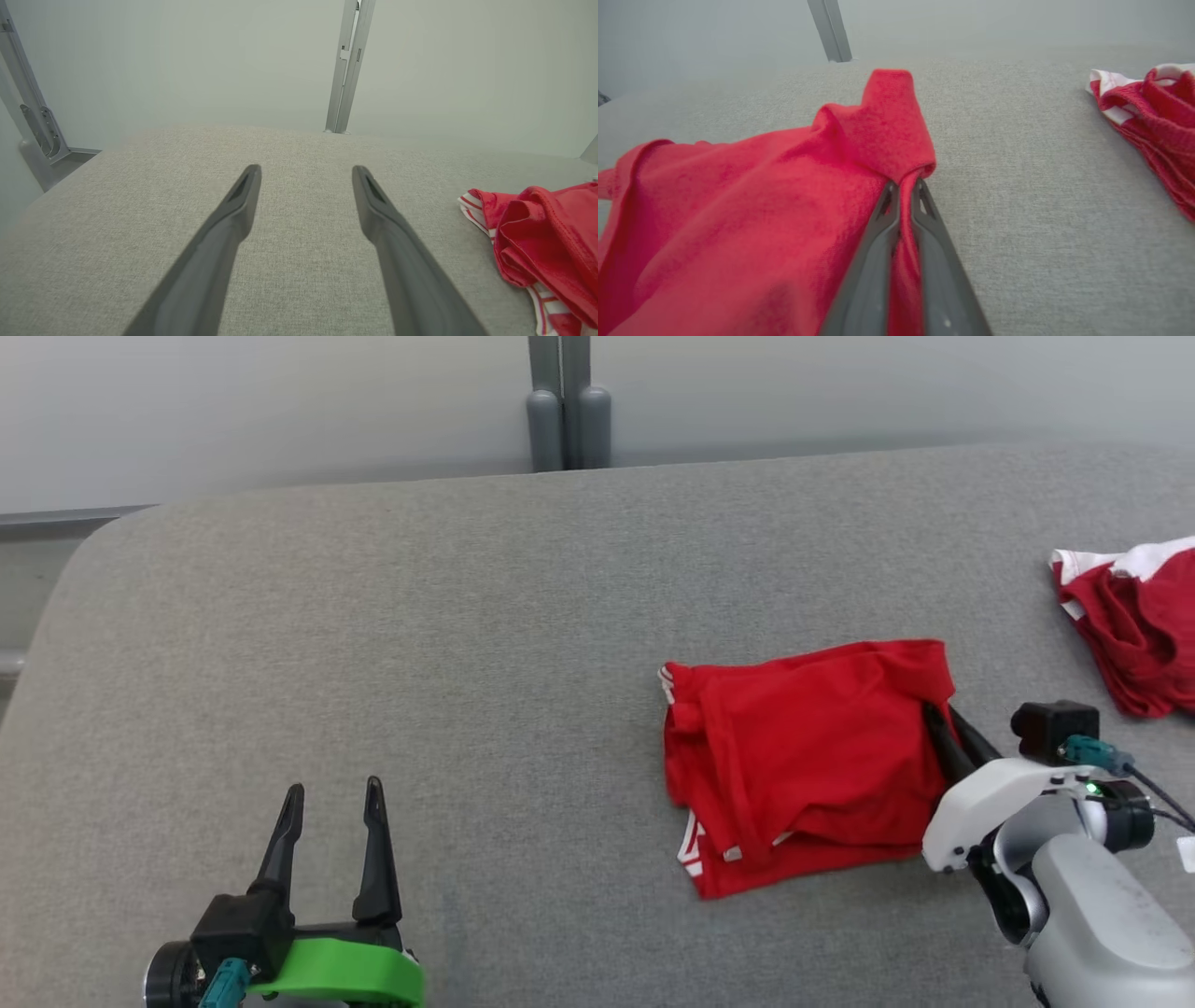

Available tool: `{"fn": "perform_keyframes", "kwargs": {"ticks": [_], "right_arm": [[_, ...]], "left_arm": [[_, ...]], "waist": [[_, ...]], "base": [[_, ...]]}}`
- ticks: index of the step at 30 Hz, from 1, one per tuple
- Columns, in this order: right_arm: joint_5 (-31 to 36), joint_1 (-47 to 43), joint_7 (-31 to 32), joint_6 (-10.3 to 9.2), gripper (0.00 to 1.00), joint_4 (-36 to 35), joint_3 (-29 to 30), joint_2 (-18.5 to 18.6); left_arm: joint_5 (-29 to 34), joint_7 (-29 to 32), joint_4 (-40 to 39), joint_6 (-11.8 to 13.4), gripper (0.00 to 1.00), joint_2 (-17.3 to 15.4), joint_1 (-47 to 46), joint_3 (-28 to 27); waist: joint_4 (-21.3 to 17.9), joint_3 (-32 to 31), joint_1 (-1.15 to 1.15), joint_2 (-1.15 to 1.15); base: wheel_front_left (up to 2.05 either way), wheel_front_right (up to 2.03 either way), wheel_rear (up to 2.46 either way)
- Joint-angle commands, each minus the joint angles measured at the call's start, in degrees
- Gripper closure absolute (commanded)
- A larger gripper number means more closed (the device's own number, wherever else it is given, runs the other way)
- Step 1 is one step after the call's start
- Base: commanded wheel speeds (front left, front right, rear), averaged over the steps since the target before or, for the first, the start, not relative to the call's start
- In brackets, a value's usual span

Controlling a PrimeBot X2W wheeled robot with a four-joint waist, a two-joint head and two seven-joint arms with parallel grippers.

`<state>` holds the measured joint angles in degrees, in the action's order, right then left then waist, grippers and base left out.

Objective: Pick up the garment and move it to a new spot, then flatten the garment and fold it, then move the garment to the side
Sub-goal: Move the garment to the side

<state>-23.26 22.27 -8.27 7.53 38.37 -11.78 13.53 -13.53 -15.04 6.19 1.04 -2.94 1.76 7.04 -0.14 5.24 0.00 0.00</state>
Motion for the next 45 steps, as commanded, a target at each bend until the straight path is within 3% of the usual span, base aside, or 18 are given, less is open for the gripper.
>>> {"fn": "perform_keyframes", "kwargs": {"ticks": [1, 10, 18, 31, 36, 45], "right_arm": [[0.54, 0.95, -0.58, -0.09, 1.00, -0.51, 0.91, 0.85], [2.41, 2.08, -0.18, -0.09, 1.00, -3.21, 5.77, 3.44], [4.27, 4.12, 1.01, -0.09, 1.00, -5.70, 7.52, 3.63], [7.78, 14.52, 2.57, -0.09, 1.00, -2.18, 8.55, 3.79], [10.34, 19.18, 2.78, -0.09, 1.00, 2.54, 10.83, 6.96], [15.38, 24.37, 2.87, -0.09, 1.00, 9.33, 15.62, 16.21]], "left_arm": [[0.44, -0.15, -0.29, -0.01, 0.00, -0.05, -1.09, 0.01], [1.71, -0.14, -0.96, -0.53, 0.00, -0.07, -3.18, 0.70], [2.73, -0.15, -0.54, -1.32, 0.00, -0.30, -5.38, 1.27], [3.27, -0.15, 0.39, -1.67, 0.00, -0.31, -6.09, 1.49], [3.60, -0.15, 0.13, -1.83, 0.00, -0.28, -6.20, 1.91], [4.46, -0.15, -0.99, -1.84, 0.00, -0.94, -7.20, 2.56]], "waist": [[-4.56, 1.92, 0.00, 0.00], [-13.39, 5.56, 0.00, 0.00], [-16.79, 8.04, 0.00, 0.00], [-13.07, 7.96, 0.00, 0.00], [-10.72, 8.41, 0.00, 0.00], [-6.67, 12.08, 0.00, 0.00]], "base": [[0.00, 0.00, 0.00], [0.00, 0.00, 0.00], [0.00, 0.00, 0.00], [0.00, 0.00, 0.00], [0.00, 0.00, 0.00], [0.00, 0.00, 0.00]]}}
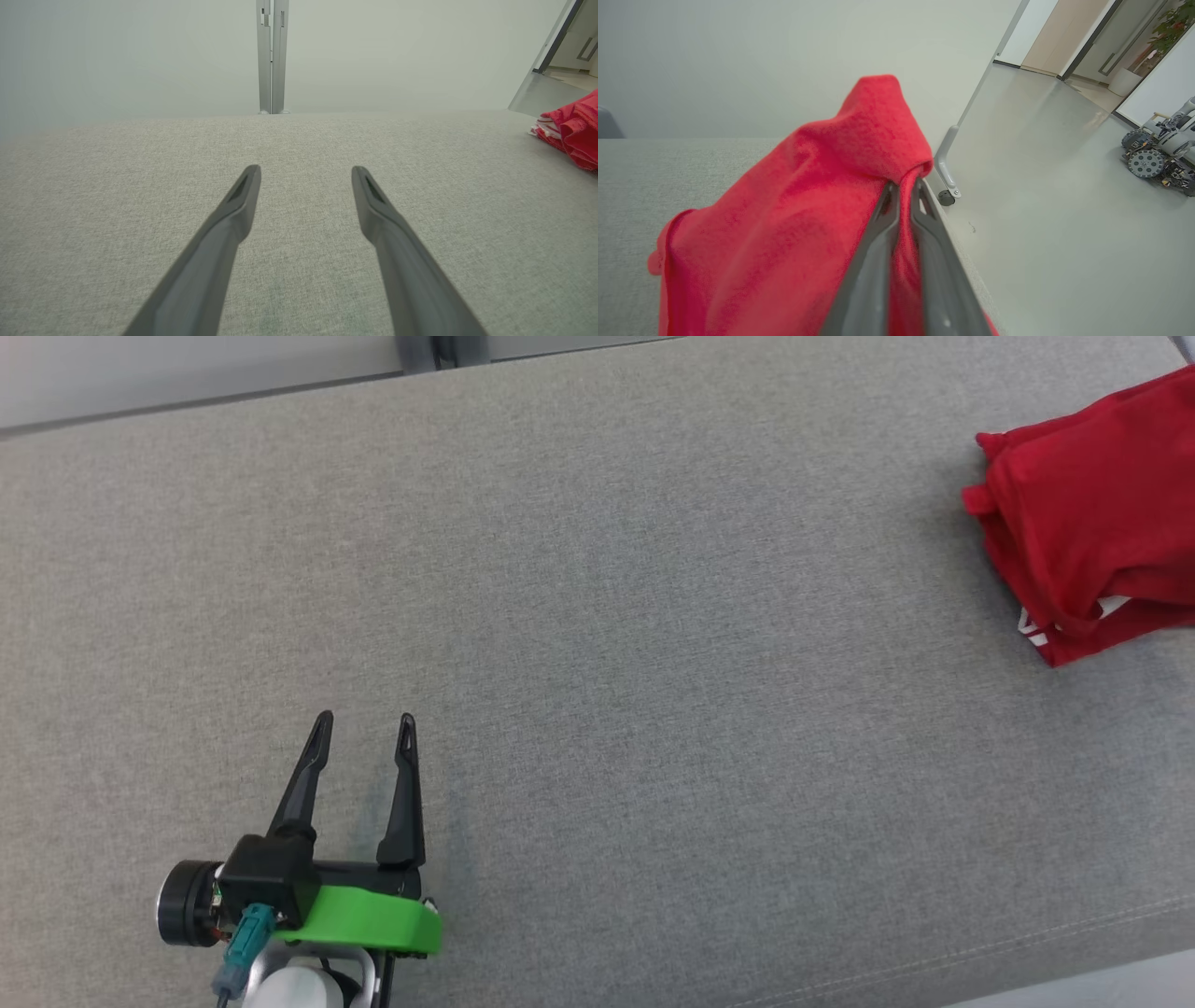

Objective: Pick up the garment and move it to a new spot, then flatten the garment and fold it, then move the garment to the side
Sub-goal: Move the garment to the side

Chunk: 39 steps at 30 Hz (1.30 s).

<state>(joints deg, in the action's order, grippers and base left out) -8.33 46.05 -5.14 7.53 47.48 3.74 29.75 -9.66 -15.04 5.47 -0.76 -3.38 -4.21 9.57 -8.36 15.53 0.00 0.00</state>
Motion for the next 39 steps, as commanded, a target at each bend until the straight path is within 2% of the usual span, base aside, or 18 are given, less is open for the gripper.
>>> {"fn": "perform_keyframes", "kwargs": {"ticks": [1, 5, 13, 15, 16, 20, 26, 33, 39], "right_arm": [[0.90, 0.96, -0.25, -0.09, 1.00, 1.01, 0.56, 0.52], [3.10, 2.62, -0.64, -0.09, 1.00, 4.75, 3.45, 3.12], [9.07, 6.51, -1.81, -0.09, 1.00, 11.54, 11.58, 5.28], [11.01, 7.45, -2.69, -0.09, 0.64, 12.75, 14.28, 5.41], [12.20, 7.81, -3.28, -0.09, 0.00, 13.16, 15.87, 5.46], [17.58, 8.47, -6.27, -0.09, 0.00, 13.94, 22.39, 4.46], [20.23, 8.98, -8.94, -0.09, 0.00, 13.65, 24.31, 0.92], [17.49, 9.12, -10.08, -0.09, 0.00, 10.41, 17.52, -4.45], [12.41, 5.02, -10.06, -0.09, 0.00, 3.42, 8.54, -8.49]], "left_arm": [[0.66, -0.13, -0.34, -0.05, 0.00, -0.66, -1.45, 0.09], [1.18, 0.15, -1.05, -0.23, 0.00, -1.15, -2.48, 0.46], [2.02, 1.40, -3.59, 0.38, 0.00, -2.76, -4.10, 0.71], [2.25, 1.63, -4.13, 0.35, 0.00, -2.98, -4.35, 0.81], [2.27, 1.67, -4.33, 0.43, 0.00, -3.11, -4.46, 0.84], [2.28, 2.02, -5.09, 0.89, 0.00, -3.54, -4.68, 0.84], [1.70, 1.92, -5.23, 1.11, 0.00, -3.76, -4.59, 0.87], [0.87, 1.52, -4.61, 1.38, 0.00, -3.78, -4.26, 0.59], [-0.81, 1.20, -3.54, 2.40, 0.00, -3.23, -3.03, -0.78]], "waist": [[1.88, 2.36, 0.00, 0.00], [3.56, 5.21, 0.00, 0.00], [5.13, 10.37, 0.00, 0.00], [5.31, 11.14, 0.00, 0.00], [5.37, 11.42, 0.00, 0.00], [4.96, 11.78, 0.00, 0.00], [3.16, 10.30, 0.00, 0.00], [1.07, 6.38, 0.00, 0.00], [0.30, 1.68, 0.00, 0.00]], "base": [[0.00, 0.00, 0.00], [0.00, 0.00, 0.00], [0.00, 0.00, 0.00], [0.00, 0.00, 0.00], [0.00, 0.00, 0.00], [0.00, 0.00, 0.00], [0.00, 0.00, 0.00], [0.00, 0.00, 0.00], [0.00, 0.00, 0.00]]}}
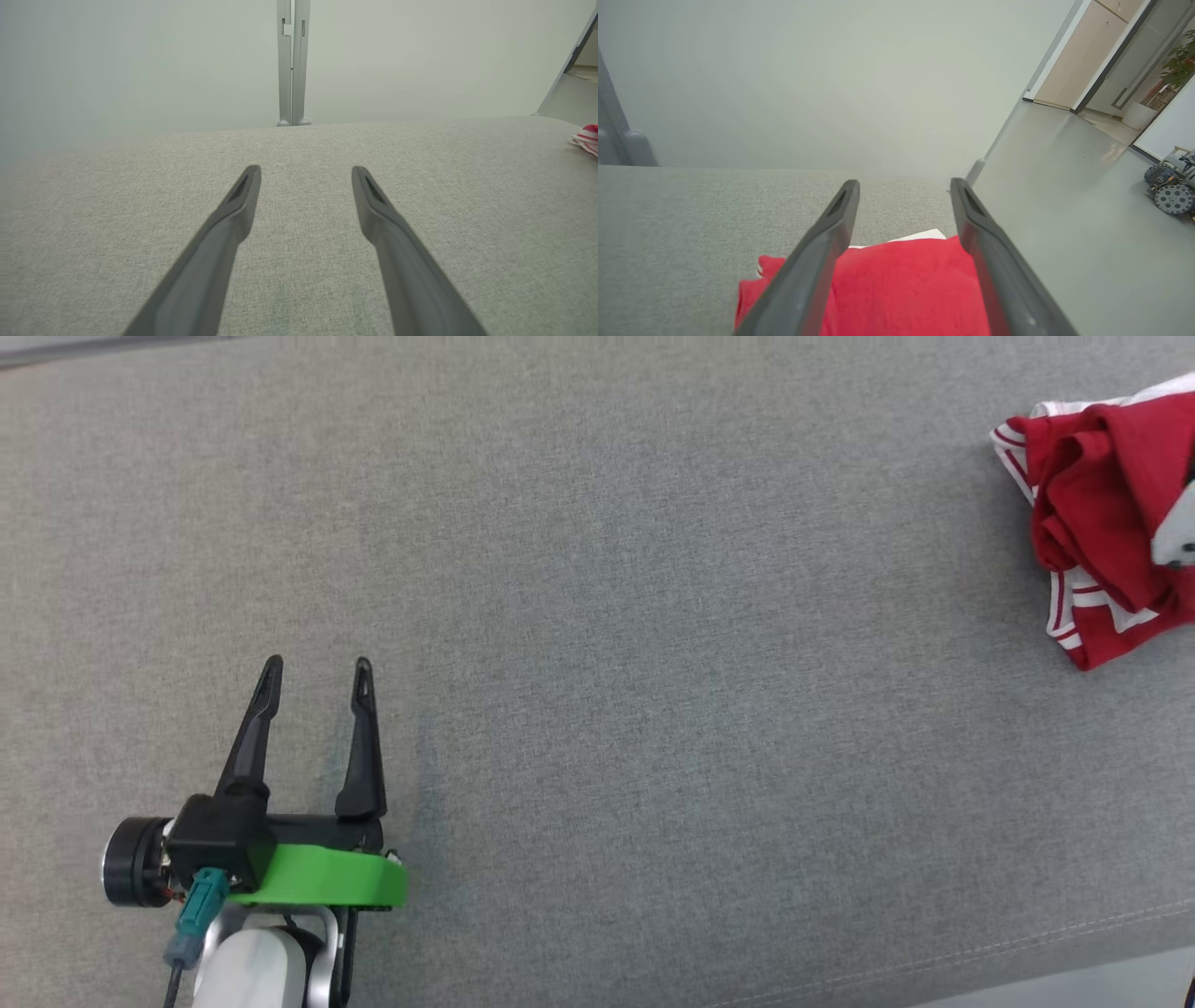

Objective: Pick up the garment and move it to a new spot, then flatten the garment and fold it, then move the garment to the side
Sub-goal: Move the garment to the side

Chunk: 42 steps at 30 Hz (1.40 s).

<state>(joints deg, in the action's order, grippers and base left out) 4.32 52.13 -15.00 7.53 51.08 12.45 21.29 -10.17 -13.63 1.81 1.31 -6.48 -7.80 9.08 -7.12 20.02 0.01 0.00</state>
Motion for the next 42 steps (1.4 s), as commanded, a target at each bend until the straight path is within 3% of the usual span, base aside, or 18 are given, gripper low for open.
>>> {"fn": "perform_keyframes", "kwargs": {"ticks": [1, 7, 13, 28, 42], "right_arm": [[-1.47, -2.03, -0.20, -0.09, 0.00, -1.60, -1.98, -0.75], [-9.25, -7.92, -0.19, -0.09, 0.00, -7.98, -10.38, -3.82], [-13.20, -15.57, -0.18, -0.09, 0.00, -15.51, -13.88, -6.84], [-12.13, -37.71, -0.18, -0.09, 0.00, -34.17, -16.69, -17.54], [-13.98, -44.41, -0.18, -0.09, 0.00, -36.05, -18.01, -18.37]], "left_arm": [[-0.54, -0.32, 0.45, 0.65, 0.00, -0.04, 0.80, -0.71], [-2.67, -0.79, 2.62, 2.35, 0.00, 0.55, 2.24, -2.95], [-4.74, -1.14, 5.32, 3.56, 0.00, 0.89, 4.10, -5.52], [-6.60, -1.57, 8.36, 2.71, 0.00, 2.39, 8.55, -6.84], [-5.25, -1.55, 8.66, 0.54, 0.00, 2.96, 10.03, -5.05]], "waist": [[-0.97, -3.74, -0.01, 0.00], [-0.59, -8.24, -0.01, 0.00], [0.15, -11.83, -0.01, 0.00], [1.29, -16.88, -0.01, 0.00], [2.35, -19.32, -0.01, 0.00]], "base": [[0.00, 0.00, 0.00], [0.00, 0.00, 0.00], [0.00, 0.00, 0.00], [0.00, 0.00, 0.00], [0.00, 0.00, 0.00]]}}
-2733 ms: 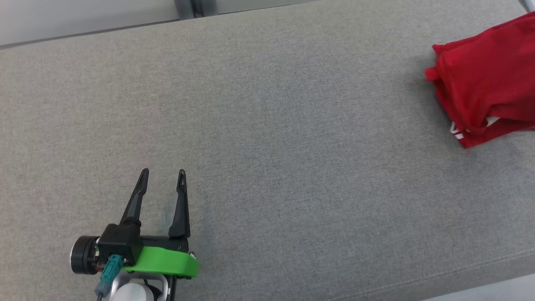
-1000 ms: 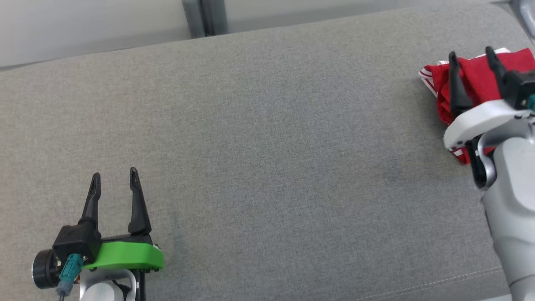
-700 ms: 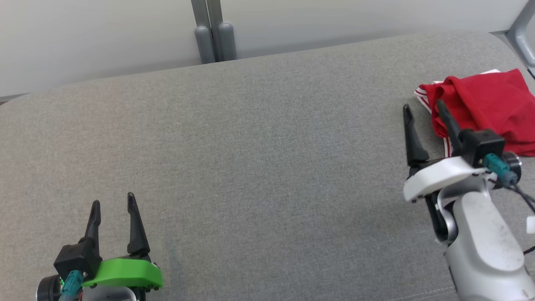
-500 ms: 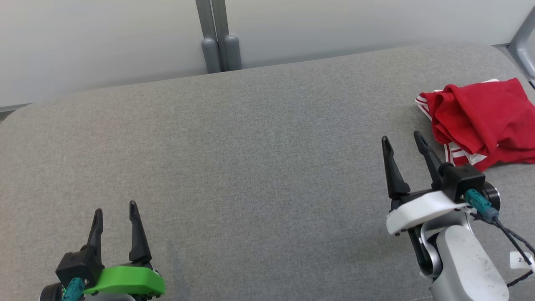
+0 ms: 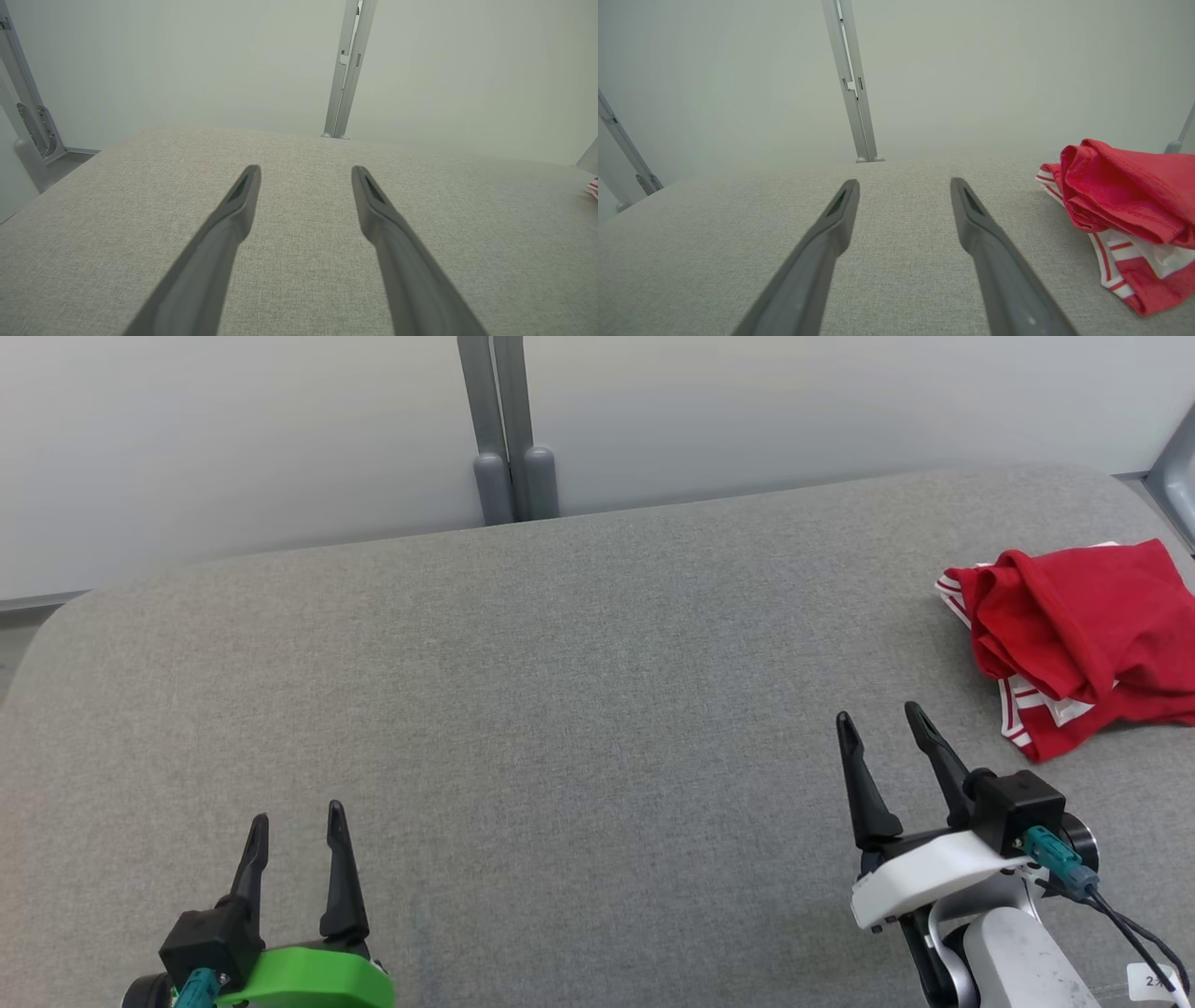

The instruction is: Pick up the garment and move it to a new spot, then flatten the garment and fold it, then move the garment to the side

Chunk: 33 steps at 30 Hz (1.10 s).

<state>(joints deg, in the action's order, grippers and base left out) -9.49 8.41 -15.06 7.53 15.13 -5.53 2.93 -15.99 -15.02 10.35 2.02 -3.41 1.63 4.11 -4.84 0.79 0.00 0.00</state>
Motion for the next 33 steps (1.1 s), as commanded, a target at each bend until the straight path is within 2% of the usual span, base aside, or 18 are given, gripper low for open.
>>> {"fn": "perform_keyframes", "kwargs": {"ticks": [1, 11, 12, 16, 33], "right_arm": [[-0.19, -0.79, -0.13, -0.09, 0.00, -0.04, -0.03, -0.02], [-0.39, -1.06, -0.13, -0.09, 0.00, 0.15, -1.11, -0.01], [-0.24, -0.61, 0.01, 0.00, 1.00, 0.24, -1.04, -0.03], [-1.24, -1.78, 0.25, 0.00, 1.00, 1.60, -1.02, -0.07], [-20.99, -1.80, 4.48, -0.01, 1.00, 0.85, 1.12, 0.68]], "left_arm": [[0.60, -0.16, 0.11, -0.25, 0.00, -0.07, 0.73, -0.12], [0.35, -0.15, 0.22, -0.68, 0.00, 0.17, 1.50, 0.16], [0.38, 0.03, 0.36, -0.53, 1.00, 0.24, 0.77, 0.11], [-0.52, 0.65, 2.19, -0.60, 1.00, 0.48, 1.11, -0.03], [-18.06, 5.51, 2.48, -2.69, 1.00, 0.47, -1.12, -2.54]], "waist": [[0.11, -0.21, 0.00, 0.00], [0.43, -0.85, 0.00, 0.00], [0.42, -0.84, 0.00, 0.00], [0.47, -0.86, 0.00, 0.00], [1.09, -0.82, 0.00, 0.00]], "base": [[0.00, 0.00, 0.00], [0.00, 0.00, 0.00], [0.00, 0.00, 0.00], [0.00, 0.00, 0.00], [0.00, 0.00, 0.00]]}}
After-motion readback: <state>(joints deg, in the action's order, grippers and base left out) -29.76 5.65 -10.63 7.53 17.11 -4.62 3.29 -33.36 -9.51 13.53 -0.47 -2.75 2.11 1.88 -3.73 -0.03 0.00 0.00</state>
